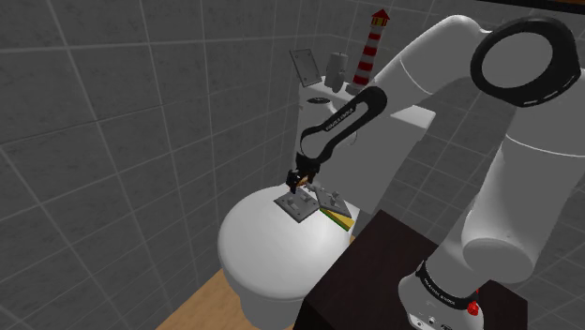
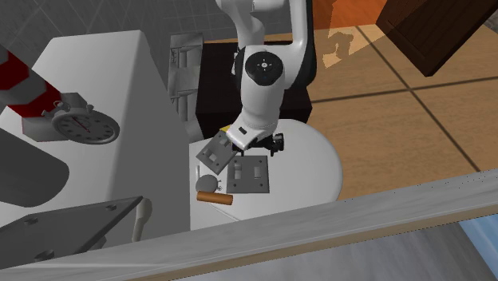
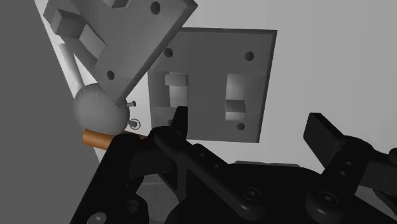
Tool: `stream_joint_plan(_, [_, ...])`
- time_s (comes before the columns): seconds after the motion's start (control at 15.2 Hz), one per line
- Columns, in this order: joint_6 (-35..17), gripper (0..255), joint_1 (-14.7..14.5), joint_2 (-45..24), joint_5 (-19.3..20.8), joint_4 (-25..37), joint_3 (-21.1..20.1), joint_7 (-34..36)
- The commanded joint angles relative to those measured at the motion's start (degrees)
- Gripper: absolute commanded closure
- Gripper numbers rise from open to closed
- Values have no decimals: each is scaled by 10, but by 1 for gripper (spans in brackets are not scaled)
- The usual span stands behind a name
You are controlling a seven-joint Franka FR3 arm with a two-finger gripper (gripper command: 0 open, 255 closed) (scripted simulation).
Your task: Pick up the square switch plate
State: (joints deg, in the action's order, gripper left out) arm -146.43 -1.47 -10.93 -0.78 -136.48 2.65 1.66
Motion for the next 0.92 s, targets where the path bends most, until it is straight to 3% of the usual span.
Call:
stream_joint_plan(0.0, [-26, 0, 0, -51, -3, 26, -2, -2])
stream_joint_plan(0.2, [-51, 0, 0, -115, -6, 67, -5, -3])
stream_joint_plan(0.79, [-96, 0, 3, -172, -10, 78, -8, -6])
stream_joint_plan(0.86, [-96, 255, 3, -171, -10, 78, -8, -6])
